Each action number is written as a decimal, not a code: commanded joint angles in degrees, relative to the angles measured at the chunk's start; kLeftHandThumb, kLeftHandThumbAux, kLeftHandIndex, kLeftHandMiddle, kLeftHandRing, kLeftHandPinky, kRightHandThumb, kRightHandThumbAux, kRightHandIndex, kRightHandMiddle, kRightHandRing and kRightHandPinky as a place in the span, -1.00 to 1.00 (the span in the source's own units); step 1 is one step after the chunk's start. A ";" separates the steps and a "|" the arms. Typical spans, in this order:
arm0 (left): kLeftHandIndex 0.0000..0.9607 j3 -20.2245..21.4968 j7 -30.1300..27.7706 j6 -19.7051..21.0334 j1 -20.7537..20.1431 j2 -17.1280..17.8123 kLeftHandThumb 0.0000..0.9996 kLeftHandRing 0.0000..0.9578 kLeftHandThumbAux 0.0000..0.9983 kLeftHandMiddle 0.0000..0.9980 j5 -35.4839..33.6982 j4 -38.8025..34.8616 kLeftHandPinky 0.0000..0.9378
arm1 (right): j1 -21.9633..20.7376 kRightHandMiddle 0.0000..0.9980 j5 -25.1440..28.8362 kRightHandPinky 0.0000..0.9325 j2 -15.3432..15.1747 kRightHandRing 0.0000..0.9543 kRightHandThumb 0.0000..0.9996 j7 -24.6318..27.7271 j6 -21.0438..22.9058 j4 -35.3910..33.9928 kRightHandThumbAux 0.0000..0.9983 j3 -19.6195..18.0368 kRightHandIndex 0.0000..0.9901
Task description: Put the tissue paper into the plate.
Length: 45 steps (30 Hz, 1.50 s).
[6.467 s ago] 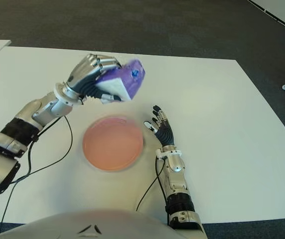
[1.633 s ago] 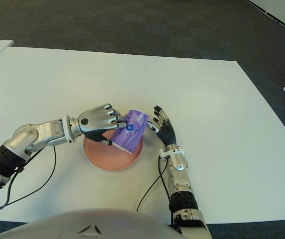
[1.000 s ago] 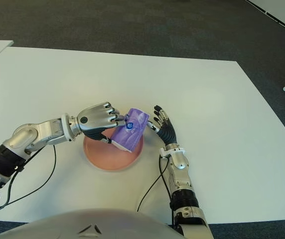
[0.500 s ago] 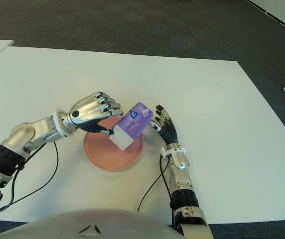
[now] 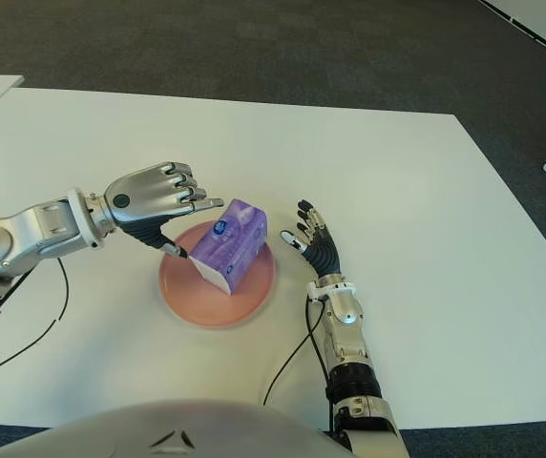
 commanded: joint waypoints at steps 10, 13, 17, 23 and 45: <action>-1.00 4.47 -21.83 8.42 7.07 2.03 -0.96 -1.00 -0.55 -1.00 -17.67 -7.92 -1.00 | 8.13 -1.00 -0.55 -1.00 0.62 -1.00 -1.00 0.05 6.08 5.58 0.20 0.73 -1.00; -1.00 6.26 -24.54 10.09 8.26 2.86 -0.97 -1.00 -0.58 -1.00 -19.47 -9.51 -1.00 | 8.07 -1.00 -0.51 -1.00 0.63 -1.00 -1.00 0.03 6.18 5.71 0.21 0.69 -1.00; -1.00 10.51 -27.63 12.70 10.78 4.78 -0.98 -1.00 -0.60 -1.00 -22.36 -12.95 -1.00 | 8.01 -1.00 -0.44 -1.00 0.57 -1.00 -1.00 0.07 6.51 5.75 0.23 0.65 -1.00; -1.00 14.57 -29.55 15.25 13.22 5.78 -1.00 -1.00 -0.56 -1.00 -23.74 -15.60 -1.00 | 8.15 -1.00 -0.50 -1.00 0.61 -1.00 -1.00 0.04 6.54 5.61 0.22 0.74 -1.00; -1.00 21.18 -24.60 16.06 17.78 1.20 -1.00 -1.00 -0.32 -1.00 -25.88 -14.58 -1.00 | 8.11 -1.00 -0.99 -1.00 0.45 -1.00 -1.00 -0.34 6.14 6.06 0.20 0.93 -1.00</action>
